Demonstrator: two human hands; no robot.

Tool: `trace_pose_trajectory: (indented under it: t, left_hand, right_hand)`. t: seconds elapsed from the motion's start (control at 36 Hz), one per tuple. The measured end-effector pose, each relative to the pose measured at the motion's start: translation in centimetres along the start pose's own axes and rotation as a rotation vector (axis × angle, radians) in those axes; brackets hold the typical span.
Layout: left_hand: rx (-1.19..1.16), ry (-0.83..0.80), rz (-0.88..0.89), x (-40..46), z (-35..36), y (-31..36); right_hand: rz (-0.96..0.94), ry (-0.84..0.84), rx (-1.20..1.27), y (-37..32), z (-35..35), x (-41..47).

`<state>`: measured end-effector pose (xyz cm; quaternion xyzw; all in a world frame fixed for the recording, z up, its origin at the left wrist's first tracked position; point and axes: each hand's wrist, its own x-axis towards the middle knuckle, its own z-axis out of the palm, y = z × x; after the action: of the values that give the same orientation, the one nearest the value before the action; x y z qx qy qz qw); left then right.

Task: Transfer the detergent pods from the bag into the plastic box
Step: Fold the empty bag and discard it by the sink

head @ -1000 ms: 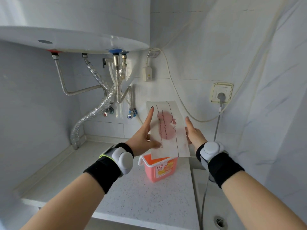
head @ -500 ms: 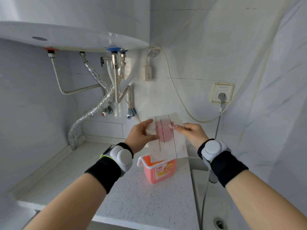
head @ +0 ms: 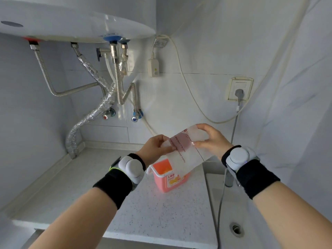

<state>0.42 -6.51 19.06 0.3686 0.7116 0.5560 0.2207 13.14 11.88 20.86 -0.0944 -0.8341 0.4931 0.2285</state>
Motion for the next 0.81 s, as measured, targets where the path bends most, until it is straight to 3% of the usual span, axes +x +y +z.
trace_pose_trajectory:
  t: [0.11,0.25,0.39,0.56,0.81]
  left_hand:
    - [0.048,-0.128,0.089,-0.3,1.0,-0.2]
    - [0.229,-0.220,0.222,-1.4,3.0,0.8]
    - [0.093,-0.189,0.262,-3.0,5.7,2.1]
    - [-0.095,-0.188,0.248,-4.5,9.6,3.2]
    - [0.031,0.047,0.179,-6.5,18.8,2.2]
  right_hand:
    - [0.038,-0.123,-0.115,0.9,-0.8,-0.6]
    - [0.050,-0.046,-0.130,0.2,-1.8,-1.7]
    - [0.188,0.120,0.034,0.7,-4.2,-4.4]
    - [0.524,0.005,0.231,4.3,-5.8,-8.6]
    - [0.383,-0.015,0.361,5.9,-11.5,-16.9]
